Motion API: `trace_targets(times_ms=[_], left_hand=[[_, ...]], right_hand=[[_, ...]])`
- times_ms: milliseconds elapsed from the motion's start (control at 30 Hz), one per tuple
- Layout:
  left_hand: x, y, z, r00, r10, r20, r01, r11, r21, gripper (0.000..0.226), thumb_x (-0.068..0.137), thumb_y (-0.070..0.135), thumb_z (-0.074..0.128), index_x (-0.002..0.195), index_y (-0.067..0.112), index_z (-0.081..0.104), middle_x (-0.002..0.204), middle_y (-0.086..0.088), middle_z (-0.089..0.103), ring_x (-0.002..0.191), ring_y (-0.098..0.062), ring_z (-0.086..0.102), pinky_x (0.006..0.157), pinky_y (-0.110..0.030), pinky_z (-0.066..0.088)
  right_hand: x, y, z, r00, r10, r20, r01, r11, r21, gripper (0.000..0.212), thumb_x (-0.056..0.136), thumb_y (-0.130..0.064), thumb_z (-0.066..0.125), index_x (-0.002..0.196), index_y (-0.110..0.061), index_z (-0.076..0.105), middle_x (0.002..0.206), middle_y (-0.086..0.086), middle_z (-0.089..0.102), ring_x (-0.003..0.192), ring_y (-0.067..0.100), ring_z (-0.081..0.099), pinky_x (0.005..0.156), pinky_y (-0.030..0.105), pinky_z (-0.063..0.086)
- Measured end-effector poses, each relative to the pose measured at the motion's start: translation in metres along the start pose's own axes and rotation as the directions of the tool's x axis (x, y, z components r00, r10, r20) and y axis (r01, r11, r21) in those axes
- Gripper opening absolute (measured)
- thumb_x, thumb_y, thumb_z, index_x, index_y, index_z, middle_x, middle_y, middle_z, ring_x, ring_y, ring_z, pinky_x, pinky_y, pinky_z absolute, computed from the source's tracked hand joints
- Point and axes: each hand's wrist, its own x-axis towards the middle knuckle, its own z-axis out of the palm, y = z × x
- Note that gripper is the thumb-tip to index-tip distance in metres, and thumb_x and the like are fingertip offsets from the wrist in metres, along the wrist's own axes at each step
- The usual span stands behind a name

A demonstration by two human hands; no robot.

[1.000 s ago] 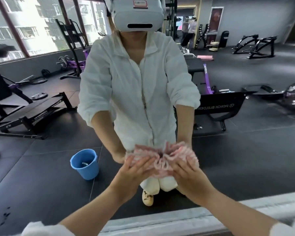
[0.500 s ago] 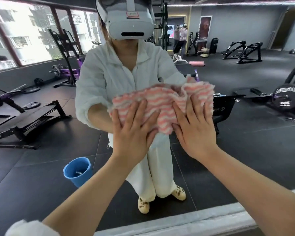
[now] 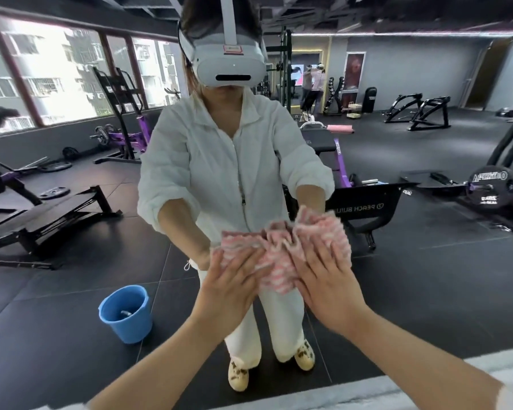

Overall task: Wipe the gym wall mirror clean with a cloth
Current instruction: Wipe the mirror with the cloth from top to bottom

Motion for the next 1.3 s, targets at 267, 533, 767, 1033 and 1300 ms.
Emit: trace_targets(times_ms=[267,533,767,1033,1300], left_hand=[[0.164,-0.065,-0.078,0.889,-0.251,-0.384,0.273,0.962,0.003,0.054,0.100,0.049,0.029,0.148,0.026,0.024,0.152,-0.017,0.026,0.140,-0.036,0.020,0.111,-0.059,-0.002],[0.157,-0.035,-0.064,0.924,-0.182,-0.335,0.212,0.976,0.055,0.054,0.099,0.053,0.031,0.147,0.027,0.028,0.151,-0.016,0.029,0.138,-0.040,0.018,0.112,-0.059,-0.004],[0.084,0.020,-0.011,0.995,0.009,-0.101,0.009,0.984,0.176,0.065,0.092,0.049,0.041,0.149,0.032,0.016,0.157,-0.011,0.000,0.145,-0.034,-0.012,0.114,-0.059,-0.006],[0.016,0.078,0.018,0.916,0.259,0.307,-0.307,0.944,0.119,0.107,0.047,0.037,0.082,0.143,0.031,0.035,0.148,0.002,0.040,0.135,-0.028,0.027,0.114,-0.056,-0.009],[0.011,0.099,0.008,0.897,0.201,0.394,-0.220,0.975,0.005,0.079,0.055,0.045,0.083,0.128,0.026,0.060,0.140,0.006,0.052,0.132,-0.019,0.038,0.116,-0.053,-0.005]], right_hand=[[0.146,0.096,-0.073,0.910,0.139,-0.391,-0.148,0.989,0.006,0.055,0.104,-0.043,0.015,0.150,-0.012,0.015,0.151,0.027,0.025,0.138,0.042,0.019,0.114,0.057,0.003],[0.108,0.101,-0.038,0.920,0.070,-0.387,-0.087,0.996,-0.028,0.053,0.104,-0.036,0.032,0.146,-0.006,0.022,0.148,0.022,0.022,0.136,0.043,0.020,0.117,0.048,-0.008],[0.013,0.091,0.024,0.941,-0.063,-0.333,0.051,0.998,-0.044,0.052,0.104,-0.034,0.029,0.150,-0.011,0.025,0.148,0.018,0.025,0.147,0.034,0.006,0.112,0.056,0.015],[-0.101,0.076,0.060,0.926,-0.327,0.188,0.331,0.943,0.007,0.076,0.059,-0.026,0.083,0.128,-0.011,0.054,0.145,0.014,0.038,0.124,0.035,0.038,0.109,0.054,0.019],[-0.113,0.075,0.045,0.934,-0.239,0.264,0.231,0.971,0.061,0.067,0.082,-0.040,0.061,0.138,-0.007,0.041,0.153,0.012,0.027,0.142,0.034,0.020,0.116,0.049,0.013]])
